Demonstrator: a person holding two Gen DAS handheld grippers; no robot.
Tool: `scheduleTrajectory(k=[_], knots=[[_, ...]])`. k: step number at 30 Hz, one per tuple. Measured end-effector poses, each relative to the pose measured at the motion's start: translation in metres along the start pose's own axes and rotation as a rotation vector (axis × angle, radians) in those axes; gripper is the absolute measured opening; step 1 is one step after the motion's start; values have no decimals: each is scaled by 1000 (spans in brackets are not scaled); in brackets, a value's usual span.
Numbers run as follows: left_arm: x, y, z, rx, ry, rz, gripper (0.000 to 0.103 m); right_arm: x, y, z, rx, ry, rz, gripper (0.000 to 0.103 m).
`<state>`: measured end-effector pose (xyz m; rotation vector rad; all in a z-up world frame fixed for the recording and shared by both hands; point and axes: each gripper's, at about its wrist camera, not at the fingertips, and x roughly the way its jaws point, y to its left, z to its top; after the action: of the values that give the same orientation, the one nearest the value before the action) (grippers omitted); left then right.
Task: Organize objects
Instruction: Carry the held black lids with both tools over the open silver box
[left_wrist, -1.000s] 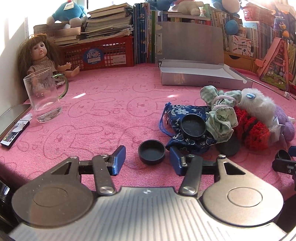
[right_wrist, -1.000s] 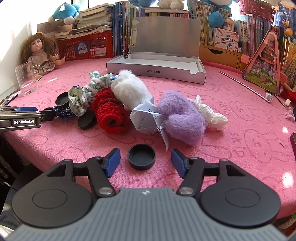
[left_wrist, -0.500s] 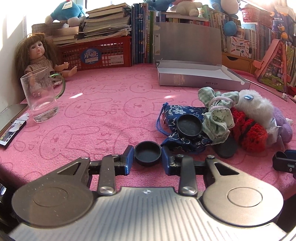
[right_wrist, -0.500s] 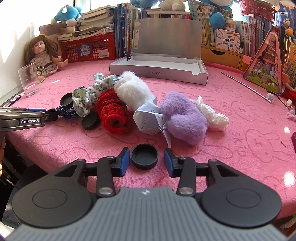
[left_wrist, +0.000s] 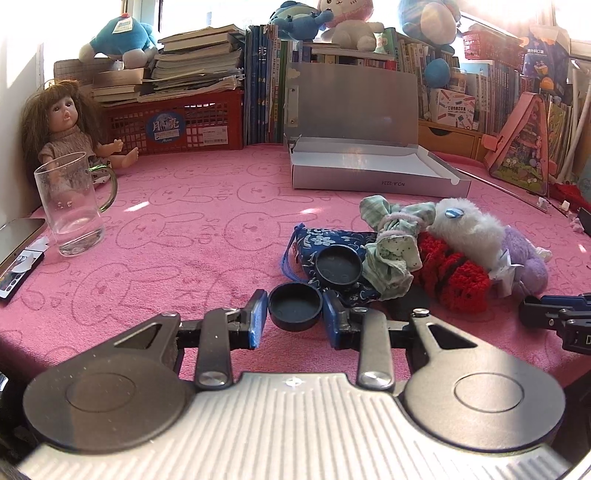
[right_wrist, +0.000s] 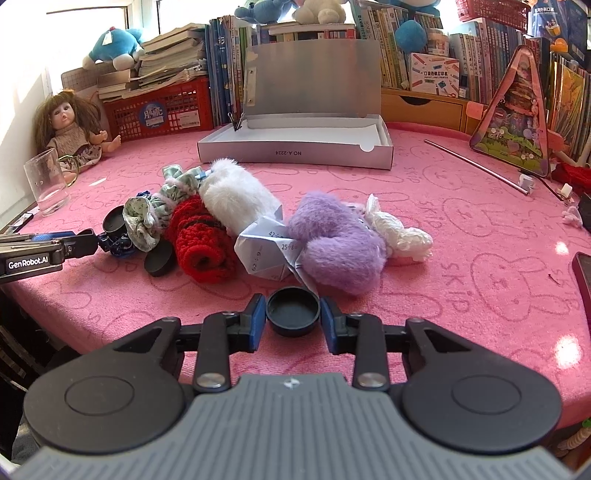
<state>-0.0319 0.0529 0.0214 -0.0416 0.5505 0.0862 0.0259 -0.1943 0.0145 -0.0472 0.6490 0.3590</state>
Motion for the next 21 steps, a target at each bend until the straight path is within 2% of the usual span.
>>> scheduleTrajectory(k=[7, 13, 21], knots=[[-9, -8, 10, 13, -43, -38, 38, -7, -10, 10, 33, -31, 2, 37], [-6, -11, 9, 22, -22, -48, 38, -11, -11, 15, 22, -53, -12, 37], [-3, -29, -9, 65, 39, -184, 38, -2, -4, 6, 18, 0, 94, 38]])
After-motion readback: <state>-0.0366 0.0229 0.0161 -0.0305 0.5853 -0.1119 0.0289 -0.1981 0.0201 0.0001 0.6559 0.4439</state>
